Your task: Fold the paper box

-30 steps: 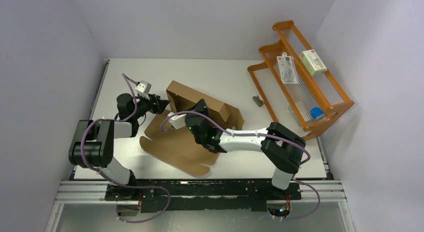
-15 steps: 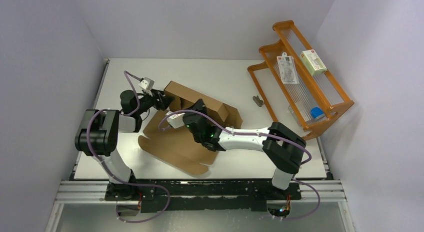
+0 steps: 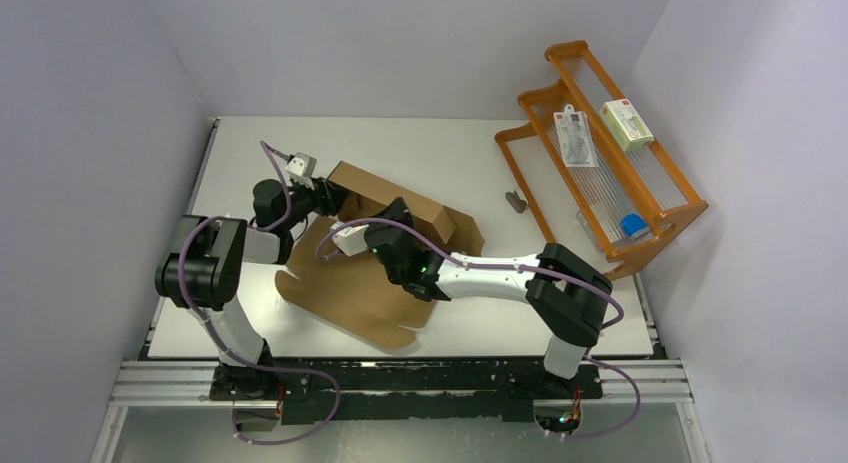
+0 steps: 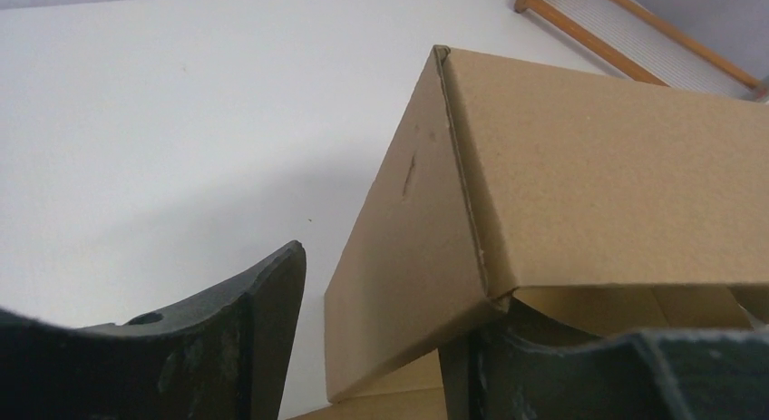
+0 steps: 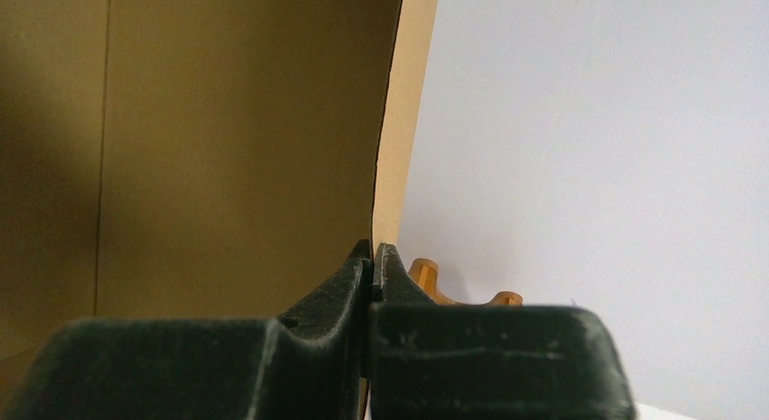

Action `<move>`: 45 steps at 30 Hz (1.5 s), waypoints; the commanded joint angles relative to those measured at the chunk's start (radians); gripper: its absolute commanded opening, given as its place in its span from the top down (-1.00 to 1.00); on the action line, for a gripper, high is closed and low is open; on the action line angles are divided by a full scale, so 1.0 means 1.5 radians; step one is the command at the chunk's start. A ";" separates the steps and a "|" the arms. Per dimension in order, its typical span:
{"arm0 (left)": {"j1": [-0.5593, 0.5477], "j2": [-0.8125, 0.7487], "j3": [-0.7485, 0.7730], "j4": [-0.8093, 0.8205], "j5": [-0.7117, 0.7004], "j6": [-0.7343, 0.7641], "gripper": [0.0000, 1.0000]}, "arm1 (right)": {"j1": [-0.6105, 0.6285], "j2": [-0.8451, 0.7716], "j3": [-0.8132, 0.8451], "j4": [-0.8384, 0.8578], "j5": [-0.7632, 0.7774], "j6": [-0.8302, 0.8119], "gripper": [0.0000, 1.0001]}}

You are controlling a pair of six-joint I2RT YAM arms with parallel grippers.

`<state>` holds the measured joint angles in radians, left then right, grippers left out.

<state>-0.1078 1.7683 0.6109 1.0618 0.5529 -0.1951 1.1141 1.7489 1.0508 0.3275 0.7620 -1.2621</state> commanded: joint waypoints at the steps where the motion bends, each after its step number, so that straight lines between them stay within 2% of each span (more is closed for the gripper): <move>1: -0.029 -0.027 0.013 -0.037 -0.122 0.010 -0.09 | 0.015 0.006 -0.010 -0.081 -0.074 0.034 1.00; 17: -0.096 -0.062 -0.019 -0.076 -0.404 -0.072 0.51 | 0.015 -0.013 -0.013 -0.089 -0.072 0.047 1.00; 30: -0.169 -0.104 -0.037 -0.125 -0.631 -0.117 0.55 | 0.015 -0.017 -0.013 -0.092 -0.074 0.062 1.00; 41: -0.251 -0.120 -0.020 -0.232 -0.905 -0.182 0.54 | 0.014 -0.024 -0.015 -0.095 -0.079 0.073 1.00; 45: -0.265 -0.126 -0.018 -0.277 -0.965 -0.230 0.50 | 0.014 -0.028 -0.016 -0.095 -0.082 0.076 1.00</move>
<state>-0.5018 1.5822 0.5598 0.8001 -0.6014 -0.4461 1.1072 1.7111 1.0496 0.2909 0.7025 -1.2072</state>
